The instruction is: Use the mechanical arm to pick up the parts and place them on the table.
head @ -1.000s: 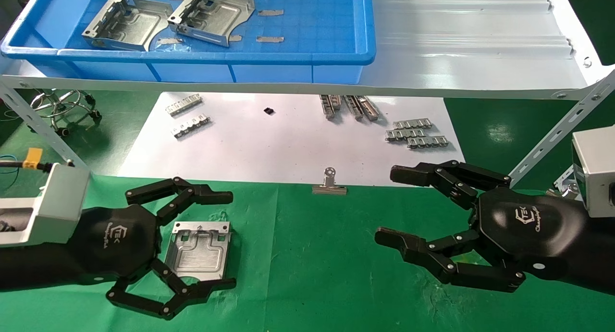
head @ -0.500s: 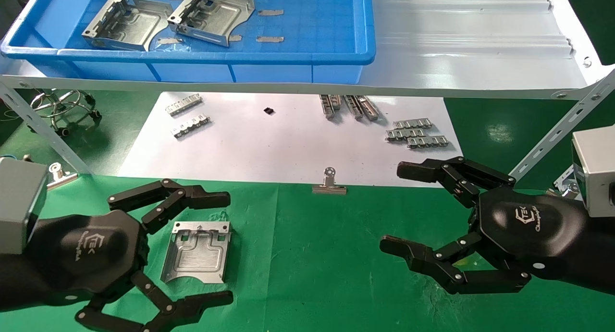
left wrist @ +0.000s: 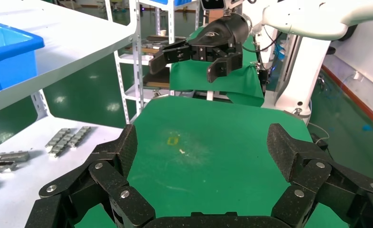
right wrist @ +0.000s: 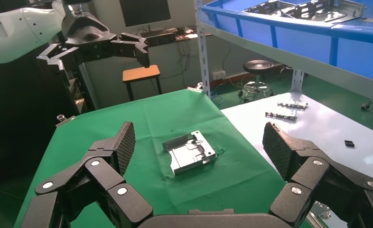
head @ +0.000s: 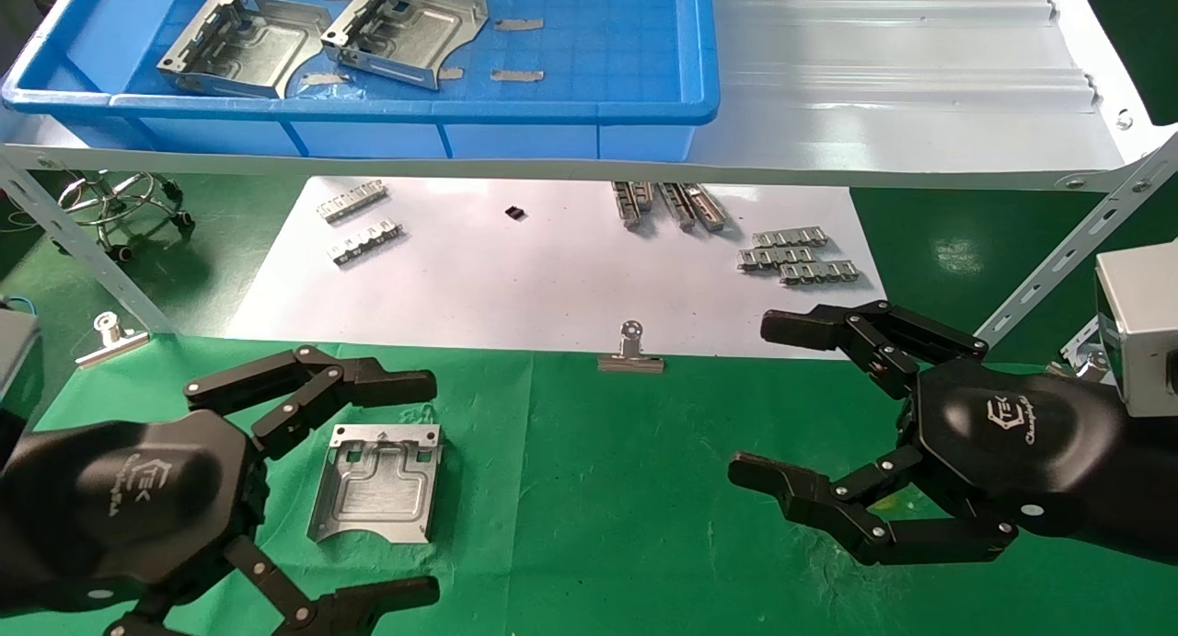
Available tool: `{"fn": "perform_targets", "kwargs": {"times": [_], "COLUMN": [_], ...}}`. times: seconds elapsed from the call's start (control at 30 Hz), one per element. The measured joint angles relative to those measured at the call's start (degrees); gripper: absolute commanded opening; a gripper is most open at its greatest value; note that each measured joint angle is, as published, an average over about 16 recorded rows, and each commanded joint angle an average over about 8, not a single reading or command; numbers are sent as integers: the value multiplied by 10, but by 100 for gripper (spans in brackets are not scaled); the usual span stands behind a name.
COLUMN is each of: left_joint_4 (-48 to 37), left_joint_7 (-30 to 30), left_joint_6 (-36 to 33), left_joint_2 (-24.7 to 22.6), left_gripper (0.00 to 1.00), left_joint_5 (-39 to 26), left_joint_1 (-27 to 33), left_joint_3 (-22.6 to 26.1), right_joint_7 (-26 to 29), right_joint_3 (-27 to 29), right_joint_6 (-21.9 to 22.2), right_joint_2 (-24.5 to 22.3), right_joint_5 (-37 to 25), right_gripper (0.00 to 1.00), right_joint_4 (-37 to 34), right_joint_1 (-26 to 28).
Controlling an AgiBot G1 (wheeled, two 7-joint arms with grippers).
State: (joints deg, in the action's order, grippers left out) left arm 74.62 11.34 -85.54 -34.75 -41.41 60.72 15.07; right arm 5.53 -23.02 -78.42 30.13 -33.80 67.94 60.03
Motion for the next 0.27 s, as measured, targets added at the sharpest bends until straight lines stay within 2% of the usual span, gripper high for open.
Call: {"fn": "perform_targets", "kwargs": {"times": [0.27], "left_joint_4": [-3], "left_joint_7": [-2], "left_joint_6": [0], "left_joint_2": [-1], "left_gripper": [100], "left_joint_5": [-1], "left_joint_1": [2], "left_joint_3": [3], "right_joint_7": [0], "right_joint_3": [0], "right_joint_6": [0], "right_joint_2": [0], "right_joint_5": [0], "right_gripper": [100], "right_joint_4": [0], "right_joint_1": [0]}}
